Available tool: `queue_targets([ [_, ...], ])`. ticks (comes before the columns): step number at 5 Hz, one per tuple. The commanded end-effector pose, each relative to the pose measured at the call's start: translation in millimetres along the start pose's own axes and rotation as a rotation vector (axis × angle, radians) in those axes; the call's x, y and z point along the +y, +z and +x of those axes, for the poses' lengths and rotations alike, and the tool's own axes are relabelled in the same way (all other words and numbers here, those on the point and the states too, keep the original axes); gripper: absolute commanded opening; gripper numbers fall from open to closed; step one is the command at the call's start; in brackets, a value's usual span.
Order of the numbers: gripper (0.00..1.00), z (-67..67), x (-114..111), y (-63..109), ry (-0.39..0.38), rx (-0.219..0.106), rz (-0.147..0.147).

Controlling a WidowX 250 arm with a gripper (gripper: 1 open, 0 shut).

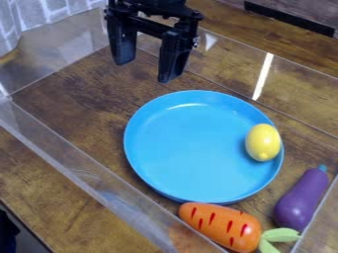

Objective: Remove the carrot from the blue tray and put it on the table

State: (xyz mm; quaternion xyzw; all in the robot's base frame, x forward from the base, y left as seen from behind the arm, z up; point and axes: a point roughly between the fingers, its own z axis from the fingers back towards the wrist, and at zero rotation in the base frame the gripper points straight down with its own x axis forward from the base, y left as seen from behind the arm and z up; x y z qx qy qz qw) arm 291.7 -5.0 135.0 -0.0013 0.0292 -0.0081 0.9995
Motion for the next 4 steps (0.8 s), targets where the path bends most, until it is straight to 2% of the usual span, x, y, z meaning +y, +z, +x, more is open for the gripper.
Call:
queue_targets([
  [1,0.0,-0.5,-5,-5.9,0.025,0.01,-0.003],
  [2,0.0,-1.3,-31,-3.5,-0.03,0.014,0.002],
  [4,0.0,14.0,-113,-33.9,-0.136,0.034,0.009],
])
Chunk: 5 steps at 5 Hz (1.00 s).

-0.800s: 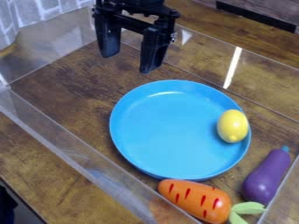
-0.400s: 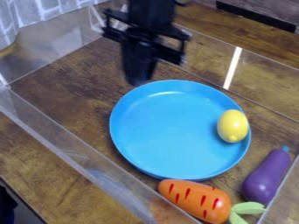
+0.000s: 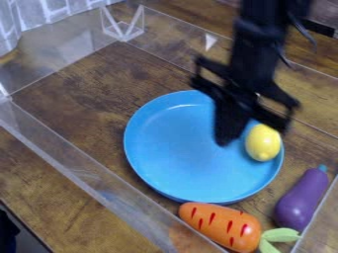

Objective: Remove the carrot from the blue tray and put it on the table

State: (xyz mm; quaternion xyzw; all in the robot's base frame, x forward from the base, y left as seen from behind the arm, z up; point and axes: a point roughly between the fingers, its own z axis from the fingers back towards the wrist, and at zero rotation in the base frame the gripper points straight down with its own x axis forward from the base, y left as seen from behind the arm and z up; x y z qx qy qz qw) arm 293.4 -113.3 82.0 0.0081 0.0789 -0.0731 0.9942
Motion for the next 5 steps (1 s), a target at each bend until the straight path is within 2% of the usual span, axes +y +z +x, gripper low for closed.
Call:
queue_targets([
  [1,0.0,8.9,-34,5.6,-0.034,-0.056,-0.006],
  [2,1.0,9.5,-33,7.6,-0.03,-0.059,-0.001],
  [3,1.0,2.5,-42,7.5,-0.022,-0.058,0.0],
  [5,1.0,7.1,-36,40.2,0.003,-0.131,0.023],
])
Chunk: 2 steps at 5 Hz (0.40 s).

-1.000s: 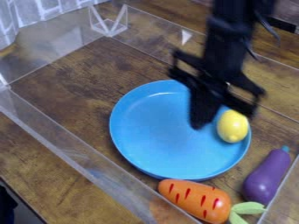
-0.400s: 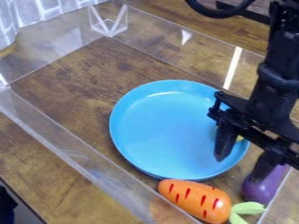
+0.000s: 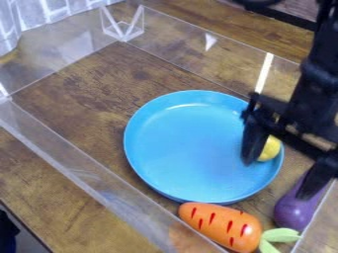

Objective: Remove the carrot from the blue tray and put it on the table

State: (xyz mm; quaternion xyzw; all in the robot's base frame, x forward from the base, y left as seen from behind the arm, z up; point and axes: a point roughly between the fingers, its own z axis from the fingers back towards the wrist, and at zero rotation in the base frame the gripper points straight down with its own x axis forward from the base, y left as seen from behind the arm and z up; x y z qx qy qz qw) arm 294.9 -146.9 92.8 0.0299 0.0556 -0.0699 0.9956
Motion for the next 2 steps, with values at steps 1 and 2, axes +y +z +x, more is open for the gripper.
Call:
queue_targets([
  [1,1.0,1.8,4.7,63.1,0.087,-0.164,-0.03],
  [2,1.0,0.1,7.2,68.3,0.143,-0.177,-0.058],
])
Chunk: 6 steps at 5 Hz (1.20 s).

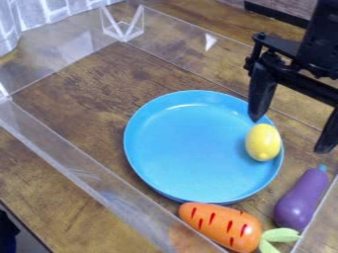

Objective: Remove the carrot from the blue tray and put it on the table

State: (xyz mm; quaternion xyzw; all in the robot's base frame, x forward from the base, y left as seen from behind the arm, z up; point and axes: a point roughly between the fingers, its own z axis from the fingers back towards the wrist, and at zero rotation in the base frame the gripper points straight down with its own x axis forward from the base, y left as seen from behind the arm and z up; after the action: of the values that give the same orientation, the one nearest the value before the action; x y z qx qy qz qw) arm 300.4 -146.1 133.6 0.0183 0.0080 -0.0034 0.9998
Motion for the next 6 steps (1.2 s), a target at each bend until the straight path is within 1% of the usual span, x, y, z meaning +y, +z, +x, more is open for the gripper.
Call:
queue_targets([
  [1,1.0,5.1,2,26.1,-0.019,-0.075,-0.033],
  [3,1.0,9.1,-2,21.5,-0.079,-0.059,-0.018],
  [5,1.0,19.1,-6,4.2,-0.198,-0.042,-0.003],
  [6,1.0,33.8,3,-0.4,-0.158,-0.027,0.006],
])
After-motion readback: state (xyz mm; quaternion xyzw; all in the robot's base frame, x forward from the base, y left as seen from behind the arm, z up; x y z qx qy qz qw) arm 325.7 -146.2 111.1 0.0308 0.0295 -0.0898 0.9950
